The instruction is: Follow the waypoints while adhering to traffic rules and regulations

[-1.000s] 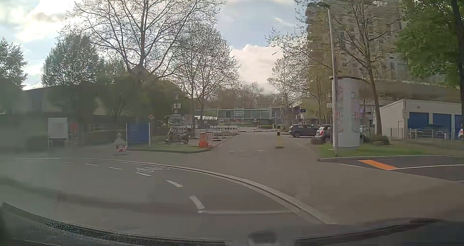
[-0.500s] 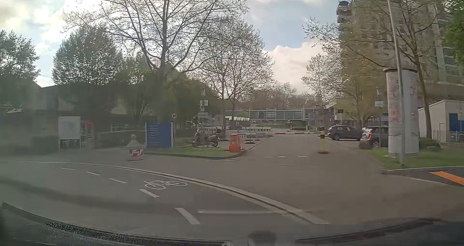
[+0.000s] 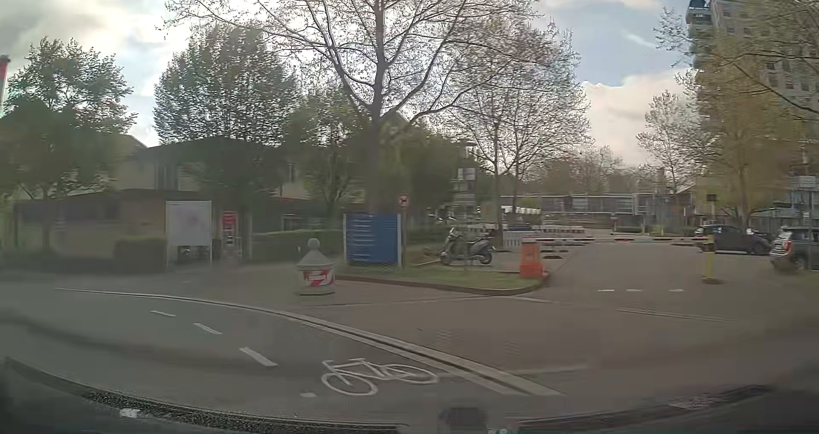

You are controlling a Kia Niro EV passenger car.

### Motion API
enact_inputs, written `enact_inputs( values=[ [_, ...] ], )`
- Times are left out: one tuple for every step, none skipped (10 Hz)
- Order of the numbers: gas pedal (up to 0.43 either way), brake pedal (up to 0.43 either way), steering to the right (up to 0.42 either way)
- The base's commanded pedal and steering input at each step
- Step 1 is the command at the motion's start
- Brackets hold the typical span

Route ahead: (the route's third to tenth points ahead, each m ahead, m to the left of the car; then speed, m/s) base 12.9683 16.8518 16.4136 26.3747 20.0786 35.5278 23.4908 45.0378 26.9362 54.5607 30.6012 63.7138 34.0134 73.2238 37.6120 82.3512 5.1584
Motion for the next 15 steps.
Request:
enact_inputs(
  values=[
    [0.0, 0.0, -0.394],
    [0.0, 0.0, -0.396],
    [0.008, 0.0, -0.399],
    [0.02, 0.0, -0.401],
    [0.028, 0.0, -0.403],
    [0.039, 0.0, -0.406],
    [0.047, 0.0, -0.408],
    [0.047, 0.0, -0.408],
    [0.047, 0.0, -0.409],
    [0.047, 0.0, -0.407],
    [0.059, 0.0, -0.404],
    [0.067, 0.0, -0.401],
    [0.067, 0.0, -0.392],
    [0.079, 0.0, -0.381],
    [0.079, 0.0, -0.368]
  ],
)
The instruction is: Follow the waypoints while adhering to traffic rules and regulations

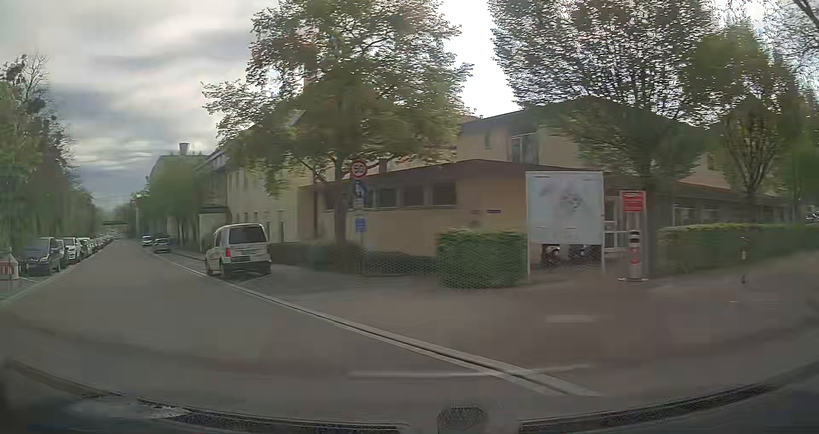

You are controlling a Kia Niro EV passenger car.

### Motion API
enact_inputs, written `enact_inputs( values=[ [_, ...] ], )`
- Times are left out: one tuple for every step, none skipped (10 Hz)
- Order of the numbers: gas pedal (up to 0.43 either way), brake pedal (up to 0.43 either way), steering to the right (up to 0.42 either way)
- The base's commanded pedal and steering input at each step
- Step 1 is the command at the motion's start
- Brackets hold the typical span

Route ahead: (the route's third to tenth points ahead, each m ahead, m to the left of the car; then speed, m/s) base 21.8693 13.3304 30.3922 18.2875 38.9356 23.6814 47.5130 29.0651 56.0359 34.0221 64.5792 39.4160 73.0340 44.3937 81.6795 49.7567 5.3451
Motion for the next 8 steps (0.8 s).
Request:
enact_inputs(
  values=[
    [0.087, 0.0, -0.361],
    [0.087, 0.0, -0.358],
    [0.098, 0.0, -0.35],
    [0.098, 0.0, -0.336],
    [0.098, 0.0, -0.318],
    [0.098, 0.0, -0.291],
    [0.098, 0.0, -0.265],
    [0.098, 0.0, -0.244]
  ],
)
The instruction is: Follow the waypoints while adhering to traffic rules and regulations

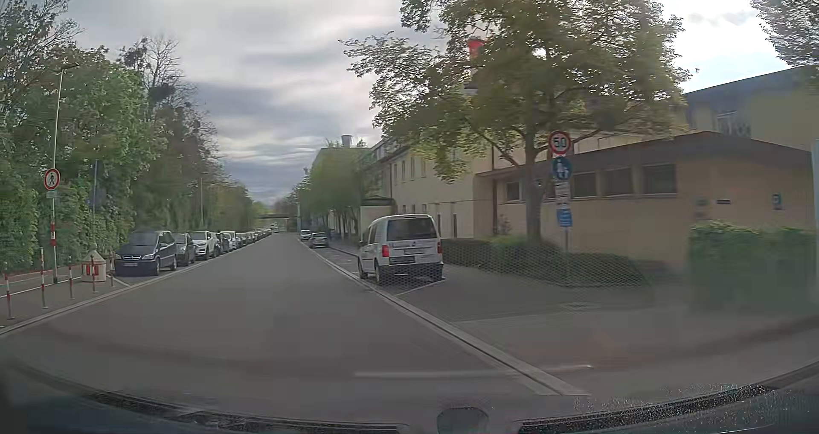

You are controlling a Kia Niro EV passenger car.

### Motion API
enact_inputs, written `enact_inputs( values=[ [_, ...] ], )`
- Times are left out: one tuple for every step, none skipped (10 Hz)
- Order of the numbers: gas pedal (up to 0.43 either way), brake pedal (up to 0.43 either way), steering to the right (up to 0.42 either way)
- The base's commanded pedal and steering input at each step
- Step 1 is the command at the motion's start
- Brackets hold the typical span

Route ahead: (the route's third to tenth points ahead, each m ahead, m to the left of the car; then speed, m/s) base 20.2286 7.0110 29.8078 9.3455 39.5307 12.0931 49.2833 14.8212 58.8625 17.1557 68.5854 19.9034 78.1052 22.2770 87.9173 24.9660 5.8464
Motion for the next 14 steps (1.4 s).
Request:
enact_inputs(
  values=[
    [0.098, 0.0, -0.224],
    [0.098, 0.0, -0.2],
    [0.098, 0.0, -0.181],
    [0.098, 0.0, -0.161],
    [0.098, 0.0, -0.141],
    [0.11, 0.0, -0.123],
    [0.11, 0.0, -0.105],
    [0.11, 0.0, -0.092],
    [0.11, 0.0, -0.078],
    [0.118, 0.0, -0.071],
    [0.118, 0.0, -0.061],
    [0.118, 0.0, -0.048],
    [0.118, 0.0, -0.039],
    [0.118, 0.0, -0.024]
  ],
)
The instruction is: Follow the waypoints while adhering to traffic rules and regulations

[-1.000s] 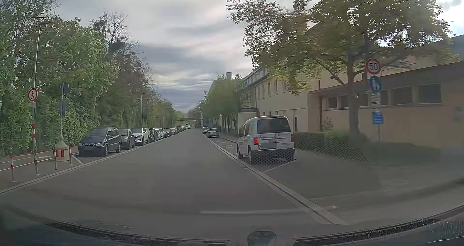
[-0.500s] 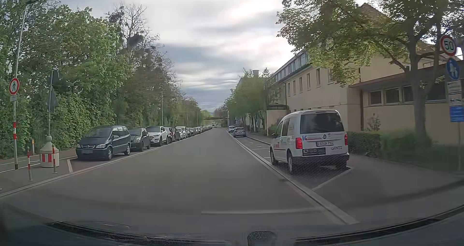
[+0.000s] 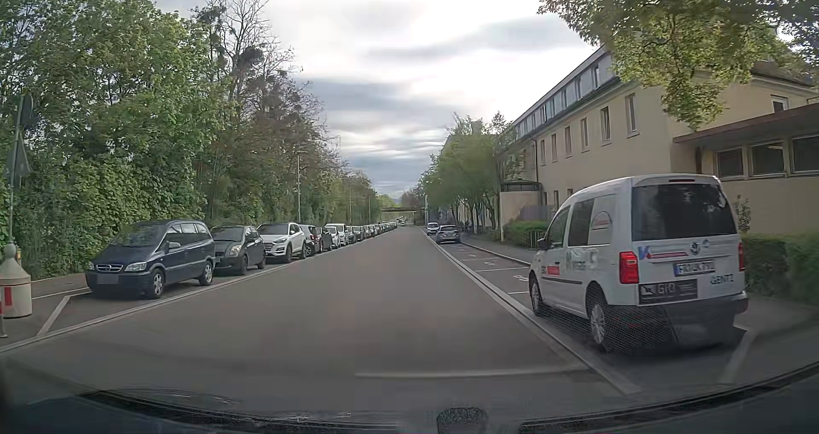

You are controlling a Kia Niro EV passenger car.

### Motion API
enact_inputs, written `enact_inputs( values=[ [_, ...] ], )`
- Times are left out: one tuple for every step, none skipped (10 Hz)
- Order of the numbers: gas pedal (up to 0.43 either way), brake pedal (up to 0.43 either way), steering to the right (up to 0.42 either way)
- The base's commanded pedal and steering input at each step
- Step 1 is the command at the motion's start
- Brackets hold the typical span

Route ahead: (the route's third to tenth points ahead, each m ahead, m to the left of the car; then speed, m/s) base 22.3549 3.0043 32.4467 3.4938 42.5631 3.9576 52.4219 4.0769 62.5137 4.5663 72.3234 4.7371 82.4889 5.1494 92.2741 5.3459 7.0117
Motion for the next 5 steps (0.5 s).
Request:
enact_inputs(
  values=[
    [0.118, 0.0, -0.016],
    [0.118, 0.0, -0.016],
    [0.118, 0.0, -0.014],
    [0.118, 0.0, -0.012],
    [0.118, 0.0, -0.012]
  ],
)
